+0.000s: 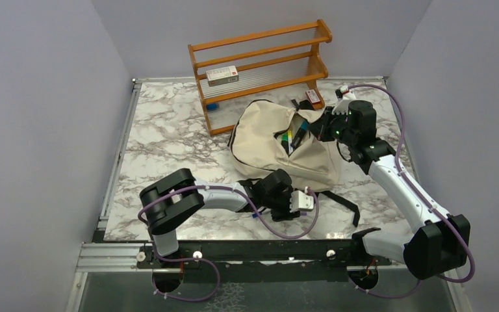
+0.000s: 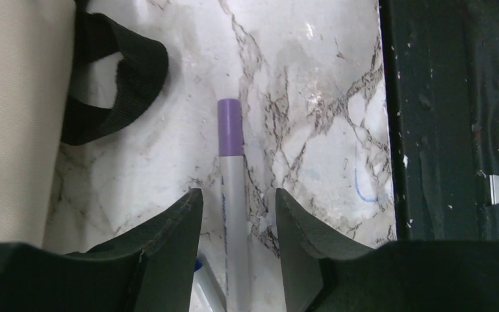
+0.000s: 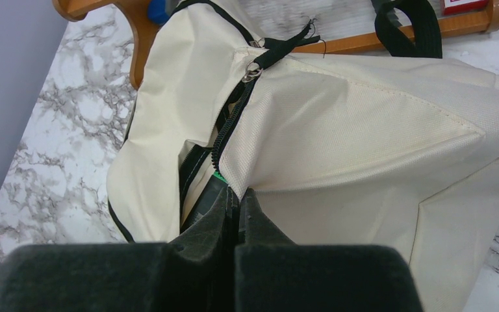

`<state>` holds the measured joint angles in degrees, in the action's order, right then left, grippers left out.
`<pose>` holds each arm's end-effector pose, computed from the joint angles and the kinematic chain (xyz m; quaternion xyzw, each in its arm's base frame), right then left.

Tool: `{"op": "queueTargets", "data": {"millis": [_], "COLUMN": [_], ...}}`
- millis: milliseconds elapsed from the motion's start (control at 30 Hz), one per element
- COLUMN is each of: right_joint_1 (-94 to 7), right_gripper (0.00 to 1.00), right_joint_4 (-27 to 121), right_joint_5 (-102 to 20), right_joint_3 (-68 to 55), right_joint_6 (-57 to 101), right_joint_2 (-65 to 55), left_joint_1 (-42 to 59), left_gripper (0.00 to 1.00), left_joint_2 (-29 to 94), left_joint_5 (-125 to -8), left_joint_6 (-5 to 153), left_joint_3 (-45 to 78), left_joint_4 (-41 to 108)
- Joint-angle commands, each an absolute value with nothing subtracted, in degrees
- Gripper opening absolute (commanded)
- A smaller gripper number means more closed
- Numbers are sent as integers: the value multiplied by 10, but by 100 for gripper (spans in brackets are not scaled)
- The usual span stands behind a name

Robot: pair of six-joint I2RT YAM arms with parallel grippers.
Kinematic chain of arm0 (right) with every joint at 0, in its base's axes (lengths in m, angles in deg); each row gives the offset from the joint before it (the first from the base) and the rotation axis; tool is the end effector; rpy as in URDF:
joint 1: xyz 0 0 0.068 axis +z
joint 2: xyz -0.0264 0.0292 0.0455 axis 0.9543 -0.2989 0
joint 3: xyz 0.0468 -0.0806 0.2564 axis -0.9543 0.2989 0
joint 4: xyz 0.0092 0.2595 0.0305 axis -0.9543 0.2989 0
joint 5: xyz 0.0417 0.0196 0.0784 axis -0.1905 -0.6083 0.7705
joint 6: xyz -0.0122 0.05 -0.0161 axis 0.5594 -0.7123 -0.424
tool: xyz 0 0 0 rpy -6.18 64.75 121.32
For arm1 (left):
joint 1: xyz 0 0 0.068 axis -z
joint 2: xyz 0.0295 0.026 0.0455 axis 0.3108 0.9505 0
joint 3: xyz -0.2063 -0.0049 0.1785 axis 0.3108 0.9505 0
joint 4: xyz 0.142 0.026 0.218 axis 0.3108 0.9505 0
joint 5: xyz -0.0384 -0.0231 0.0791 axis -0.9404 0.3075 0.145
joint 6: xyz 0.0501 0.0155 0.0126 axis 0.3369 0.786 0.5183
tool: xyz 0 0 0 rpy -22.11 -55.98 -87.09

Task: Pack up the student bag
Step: Pick up the stationery from the center of the board.

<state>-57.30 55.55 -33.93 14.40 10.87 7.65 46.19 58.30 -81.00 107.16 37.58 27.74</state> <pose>0.2637 0.0814 0.3183 -0.0504 0.8272 0.2571 0.4971 0.1408 -0.3239 0.1528 0.6689 0.6010 -0.3118 0.3068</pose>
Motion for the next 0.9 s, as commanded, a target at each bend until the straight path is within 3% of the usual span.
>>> {"op": "queueTargets", "data": {"millis": [0, 100, 267, 433, 733, 867], "right_joint_1": [-573, -573, -573, -573, -573, -573], "right_gripper": [1, 1, 1, 1, 1, 1], "right_joint_4": [530, 524, 519, 521, 515, 510], "right_joint_5": [-350, -348, -342, -343, -348, -351], "right_joint_3": [143, 144, 145, 140, 147, 149], "right_joint_6": [112, 112, 110, 113, 112, 110], "right_joint_2": [96, 91, 85, 82, 91, 99], "left_joint_1": [475, 480, 487, 491, 492, 492], "left_gripper": [46, 46, 31, 25, 1, 0], "left_joint_2": [592, 599, 616, 624, 632, 604], "left_joint_5": [-799, -786, -777, -769, -772, -787], "left_joint_6": [1095, 1100, 1106, 1109, 1097, 1081], "left_joint_3": [363, 363, 351, 342, 285, 262], "left_joint_4": [301, 312, 338, 352, 393, 402]}}
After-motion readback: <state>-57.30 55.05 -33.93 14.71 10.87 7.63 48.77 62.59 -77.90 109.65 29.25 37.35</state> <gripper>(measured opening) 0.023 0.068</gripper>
